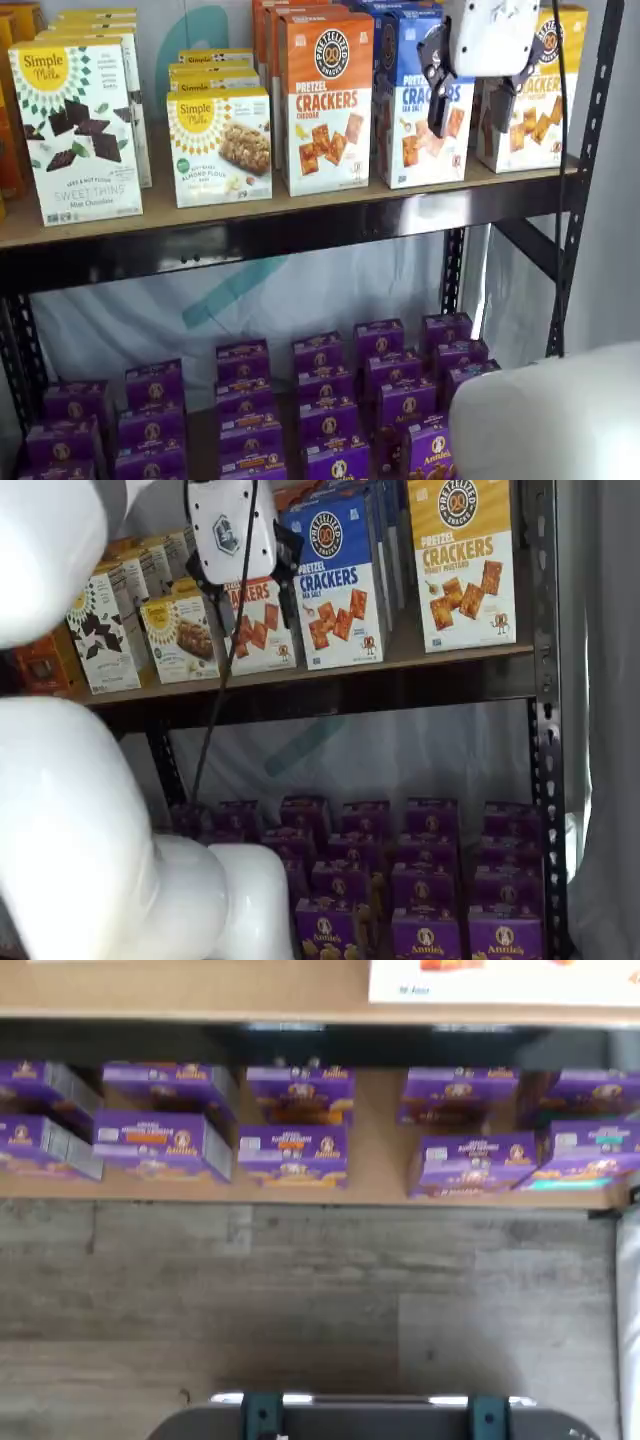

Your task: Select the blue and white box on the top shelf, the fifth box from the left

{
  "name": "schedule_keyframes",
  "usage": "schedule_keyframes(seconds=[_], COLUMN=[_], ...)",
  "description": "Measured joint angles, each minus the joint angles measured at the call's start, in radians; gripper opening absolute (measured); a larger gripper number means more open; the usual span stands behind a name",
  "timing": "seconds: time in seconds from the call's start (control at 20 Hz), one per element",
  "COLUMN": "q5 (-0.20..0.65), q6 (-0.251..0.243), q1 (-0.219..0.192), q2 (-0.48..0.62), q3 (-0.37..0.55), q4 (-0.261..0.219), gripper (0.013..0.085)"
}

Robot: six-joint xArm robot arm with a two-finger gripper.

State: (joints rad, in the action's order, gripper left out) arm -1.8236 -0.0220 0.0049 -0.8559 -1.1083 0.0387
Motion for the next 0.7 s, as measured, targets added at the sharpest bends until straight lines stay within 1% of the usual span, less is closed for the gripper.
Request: schedule_keyframes(seconds=[0.35, 0.55, 0.7], q5=[0.096, 0.135, 0.16], q6=[0.013, 0.043, 0.076], q1=[-0.006, -0.039, -0.076], q2=[0.083, 0.129, 0.163], q3=[-0.039, -0.066, -0.09], q4=[-0.032, -0.027, -0.006], gripper=[0.085, 0.085, 0.085])
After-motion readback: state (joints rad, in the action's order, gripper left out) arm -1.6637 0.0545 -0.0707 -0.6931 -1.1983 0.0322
